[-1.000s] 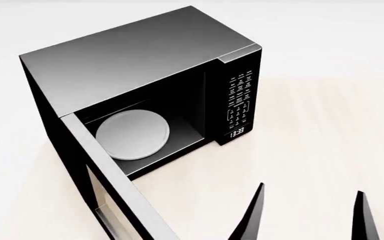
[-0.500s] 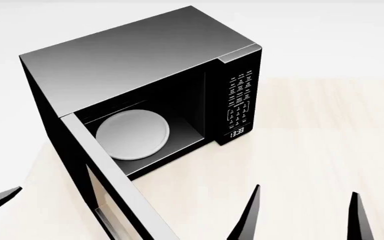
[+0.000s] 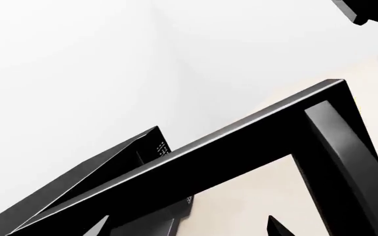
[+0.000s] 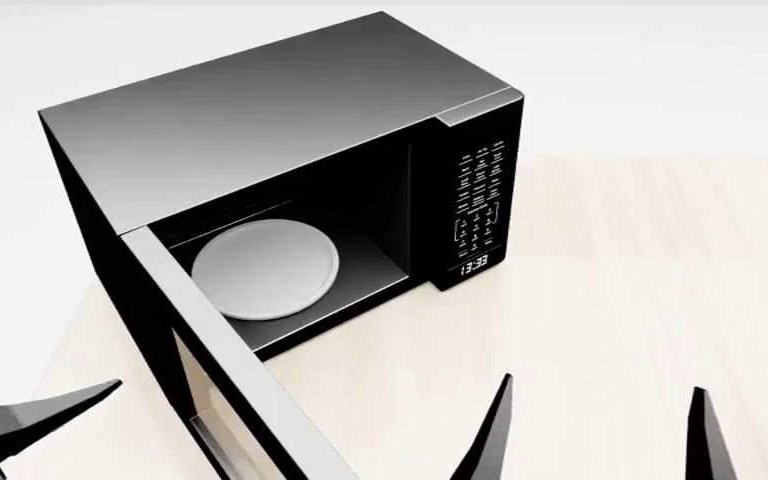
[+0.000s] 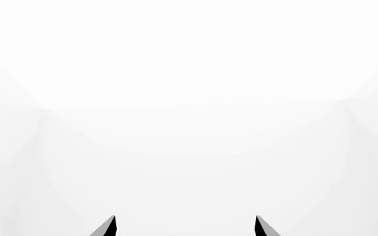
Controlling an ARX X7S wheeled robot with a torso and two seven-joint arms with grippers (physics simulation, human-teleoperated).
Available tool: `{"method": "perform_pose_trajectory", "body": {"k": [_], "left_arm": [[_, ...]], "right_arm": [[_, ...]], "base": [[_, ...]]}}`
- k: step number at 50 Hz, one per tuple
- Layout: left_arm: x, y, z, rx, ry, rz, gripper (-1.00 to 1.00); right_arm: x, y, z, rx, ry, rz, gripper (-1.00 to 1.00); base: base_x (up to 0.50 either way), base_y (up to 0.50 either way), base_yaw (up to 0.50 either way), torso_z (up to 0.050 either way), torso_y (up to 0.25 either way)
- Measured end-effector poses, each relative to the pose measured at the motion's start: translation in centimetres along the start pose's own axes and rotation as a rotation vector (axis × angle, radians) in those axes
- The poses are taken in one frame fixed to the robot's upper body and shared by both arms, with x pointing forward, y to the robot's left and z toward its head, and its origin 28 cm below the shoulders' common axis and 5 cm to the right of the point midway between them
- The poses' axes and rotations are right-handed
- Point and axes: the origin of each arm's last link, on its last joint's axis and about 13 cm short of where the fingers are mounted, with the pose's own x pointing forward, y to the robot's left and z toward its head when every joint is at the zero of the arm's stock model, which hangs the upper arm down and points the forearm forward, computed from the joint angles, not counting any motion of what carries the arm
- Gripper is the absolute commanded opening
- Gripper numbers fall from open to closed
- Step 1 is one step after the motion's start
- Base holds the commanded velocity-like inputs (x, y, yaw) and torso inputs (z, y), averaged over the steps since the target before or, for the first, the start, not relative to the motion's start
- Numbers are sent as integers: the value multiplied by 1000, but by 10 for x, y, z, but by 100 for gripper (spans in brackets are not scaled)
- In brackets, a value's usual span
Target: Close the microwave.
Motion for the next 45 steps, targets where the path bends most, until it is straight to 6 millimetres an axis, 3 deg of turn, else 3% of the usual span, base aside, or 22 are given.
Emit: {"method": "perform_pose_trajectory", "body": {"k": [45], "left_arm": [[39, -18, -28, -34, -42, 33, 100]], "right_arm": [[-3, 1, -1, 21, 21, 16, 100]], "base": [[0, 0, 0, 0, 0]]}}
